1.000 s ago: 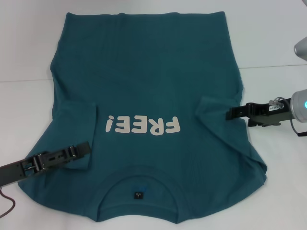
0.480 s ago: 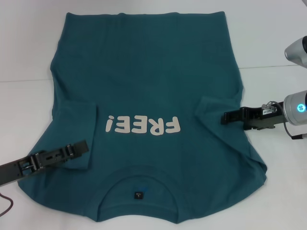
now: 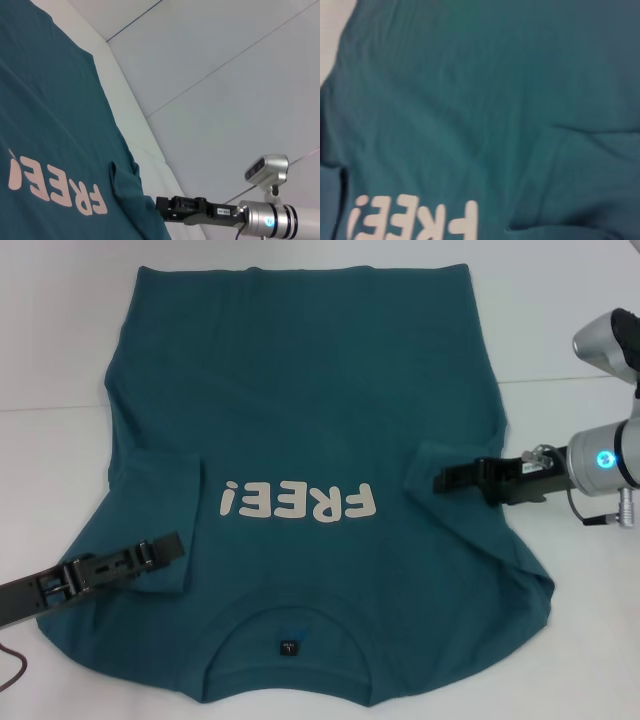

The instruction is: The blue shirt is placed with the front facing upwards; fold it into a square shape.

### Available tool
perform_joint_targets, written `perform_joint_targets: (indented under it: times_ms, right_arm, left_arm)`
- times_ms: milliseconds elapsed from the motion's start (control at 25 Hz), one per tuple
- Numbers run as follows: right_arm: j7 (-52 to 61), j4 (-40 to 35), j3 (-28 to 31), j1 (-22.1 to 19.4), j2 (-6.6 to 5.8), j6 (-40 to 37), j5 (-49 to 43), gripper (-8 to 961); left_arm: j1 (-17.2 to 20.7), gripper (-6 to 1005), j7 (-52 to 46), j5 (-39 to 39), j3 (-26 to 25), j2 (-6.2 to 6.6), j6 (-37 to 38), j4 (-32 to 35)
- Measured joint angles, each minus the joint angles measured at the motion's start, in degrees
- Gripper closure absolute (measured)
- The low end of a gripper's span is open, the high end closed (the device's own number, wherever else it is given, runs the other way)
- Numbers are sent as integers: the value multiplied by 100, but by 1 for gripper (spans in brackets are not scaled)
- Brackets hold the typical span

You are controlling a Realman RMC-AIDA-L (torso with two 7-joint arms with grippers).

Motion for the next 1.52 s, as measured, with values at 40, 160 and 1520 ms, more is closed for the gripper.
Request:
perform_joint_targets:
  times_ms: [40,160,1520]
  right_arm:
    - [-18,-26,-1,11,2,-51,43,85]
    - [-35,-88,-2,25,3,-108,85,85]
    - [-4277,-1597,81,-1250,436,-1517,2147,84]
  left_arm:
    - [0,342,0,0,0,0,0,0]
    - [0,342,3,0,0,0,0,0]
    - [112,341,568,1,-62,134,-2,12]
